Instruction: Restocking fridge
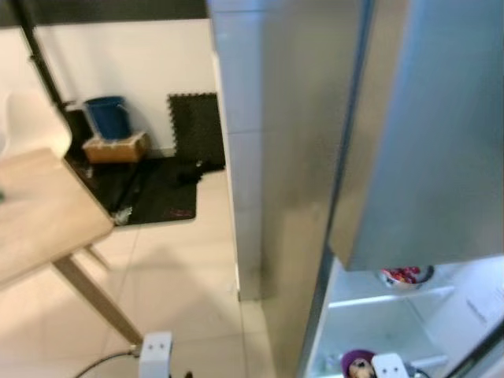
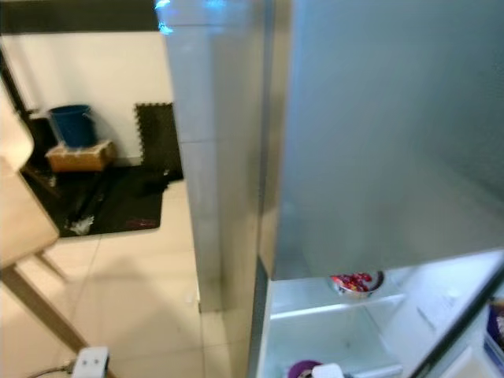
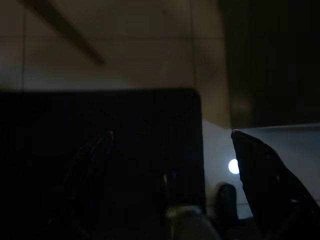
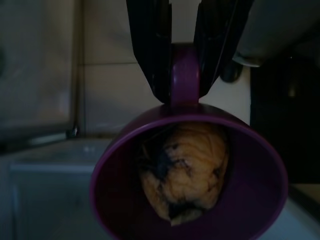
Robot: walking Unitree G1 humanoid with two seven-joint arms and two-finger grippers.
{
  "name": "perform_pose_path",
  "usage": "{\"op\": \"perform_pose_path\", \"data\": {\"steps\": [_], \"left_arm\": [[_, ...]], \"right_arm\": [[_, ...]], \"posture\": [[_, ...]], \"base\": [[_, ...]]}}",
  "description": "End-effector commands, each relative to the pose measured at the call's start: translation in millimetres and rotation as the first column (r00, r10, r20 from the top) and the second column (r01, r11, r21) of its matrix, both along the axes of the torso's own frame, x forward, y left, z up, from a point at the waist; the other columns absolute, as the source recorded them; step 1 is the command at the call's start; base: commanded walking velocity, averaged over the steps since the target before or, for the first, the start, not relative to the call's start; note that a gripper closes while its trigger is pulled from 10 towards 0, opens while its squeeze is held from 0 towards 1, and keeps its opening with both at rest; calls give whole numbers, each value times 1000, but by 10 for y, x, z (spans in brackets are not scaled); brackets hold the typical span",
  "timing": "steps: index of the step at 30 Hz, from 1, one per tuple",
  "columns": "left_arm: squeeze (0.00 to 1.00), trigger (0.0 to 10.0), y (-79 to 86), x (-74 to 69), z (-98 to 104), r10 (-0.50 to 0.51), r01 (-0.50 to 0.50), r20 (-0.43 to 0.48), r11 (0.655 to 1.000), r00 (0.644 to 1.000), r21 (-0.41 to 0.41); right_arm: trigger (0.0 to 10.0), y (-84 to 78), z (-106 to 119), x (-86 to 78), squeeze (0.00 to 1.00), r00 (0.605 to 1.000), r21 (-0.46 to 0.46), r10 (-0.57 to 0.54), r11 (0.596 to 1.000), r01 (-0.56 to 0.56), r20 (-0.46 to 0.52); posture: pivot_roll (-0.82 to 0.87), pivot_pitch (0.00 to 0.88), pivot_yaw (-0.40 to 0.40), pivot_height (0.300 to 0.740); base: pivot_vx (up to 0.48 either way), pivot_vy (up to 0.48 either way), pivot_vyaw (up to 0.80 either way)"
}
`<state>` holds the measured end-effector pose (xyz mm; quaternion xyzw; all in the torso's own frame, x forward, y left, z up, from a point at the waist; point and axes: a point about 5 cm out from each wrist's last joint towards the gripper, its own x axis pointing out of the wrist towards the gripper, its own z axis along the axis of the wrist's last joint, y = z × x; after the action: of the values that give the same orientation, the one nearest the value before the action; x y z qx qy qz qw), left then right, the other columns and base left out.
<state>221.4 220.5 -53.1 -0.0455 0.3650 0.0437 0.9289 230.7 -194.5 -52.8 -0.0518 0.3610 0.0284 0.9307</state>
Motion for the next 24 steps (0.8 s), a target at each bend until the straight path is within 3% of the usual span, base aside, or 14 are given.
{"op": "perform_pose_path", "data": {"steps": [1, 20, 24], "left_arm": [[0, 10000, -7, 28, 18, -2, 2, 8, 1000, 1000, 2], [0, 10000, 6, 25, 22, 0, 0, 9, 1000, 1000, 5], [0, 10000, 7, 26, 22, -2, 2, 7, 1000, 1000, 6]], "right_arm": [[10000, -42, -34, -61, 0, 1000, -3, -24, 1000, 24, -16], [10000, -40, -16, -40, 0, 1000, -1, -26, 1000, 26, -1], [10000, -32, -5, -22, 0, 1000, 2, -29, 1000, 29, 6]], "posture": [[-43, 75, -23, 734], [-48, 74, -15, 734], [-48, 77, -12, 734]], "base": [[0, -311, 0], [0, -302, 0], [0, 0, 0]]}}
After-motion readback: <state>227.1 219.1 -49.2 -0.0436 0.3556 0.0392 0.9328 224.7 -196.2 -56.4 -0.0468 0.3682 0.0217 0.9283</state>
